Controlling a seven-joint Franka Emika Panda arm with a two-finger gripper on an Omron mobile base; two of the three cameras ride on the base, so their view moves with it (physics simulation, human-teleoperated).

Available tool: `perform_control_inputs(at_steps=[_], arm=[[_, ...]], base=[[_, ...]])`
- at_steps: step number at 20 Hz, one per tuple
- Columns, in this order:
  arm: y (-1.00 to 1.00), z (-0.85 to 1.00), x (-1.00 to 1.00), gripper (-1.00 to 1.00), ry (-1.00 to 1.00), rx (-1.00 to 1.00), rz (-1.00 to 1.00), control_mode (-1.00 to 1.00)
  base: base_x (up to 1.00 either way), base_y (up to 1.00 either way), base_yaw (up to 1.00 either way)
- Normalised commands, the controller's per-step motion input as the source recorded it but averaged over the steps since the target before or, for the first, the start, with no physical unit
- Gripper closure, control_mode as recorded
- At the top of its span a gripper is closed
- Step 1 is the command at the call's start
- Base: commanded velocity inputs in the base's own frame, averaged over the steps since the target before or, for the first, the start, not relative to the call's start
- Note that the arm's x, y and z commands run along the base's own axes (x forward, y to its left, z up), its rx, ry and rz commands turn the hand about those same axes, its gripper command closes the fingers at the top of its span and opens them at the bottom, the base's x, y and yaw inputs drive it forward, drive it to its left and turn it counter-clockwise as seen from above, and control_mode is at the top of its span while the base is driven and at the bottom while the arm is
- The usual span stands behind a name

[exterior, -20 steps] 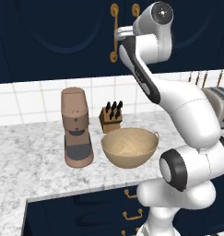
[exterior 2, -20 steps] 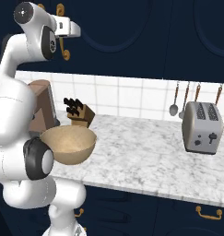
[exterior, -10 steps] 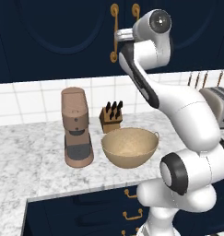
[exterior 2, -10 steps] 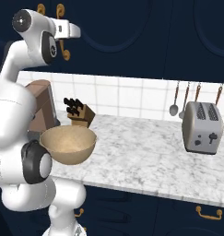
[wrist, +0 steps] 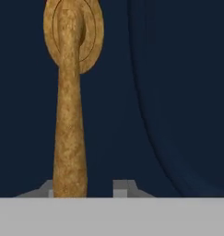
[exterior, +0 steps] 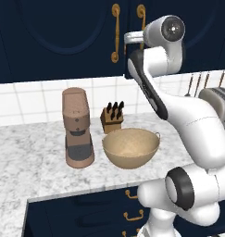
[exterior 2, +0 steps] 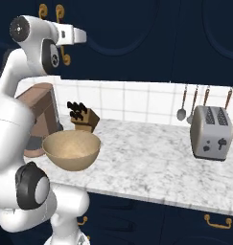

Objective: Open the cabinet, pick up the bread from the cabinet and place it in the basket. Then move the basket to the dining counter.

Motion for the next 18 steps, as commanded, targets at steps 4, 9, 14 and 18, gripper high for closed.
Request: perform_control_inputs(at_steps=[4, 9, 14, 18], arm=[[-1.0, -0.04, -0.48, 1.0, -0.08, 0.01, 0.0, -1.0], [-1.0, 0.0, -0.59, 1.0, 0.0, 0.0, 0.0, -1.0], [-1.0, 0.0, -0.68, 1.0, 0.0, 0.0, 0.0, -1.0], [-1.0, -0.01, -0.7, 1.0, 0.0, 0.0, 0.0, -1.0]], base=[[0.0, 0.0, 0.0], [0.0, 0.0, 0.0], [0.0, 0.0, 0.0], [0.0, 0.0, 0.0]])
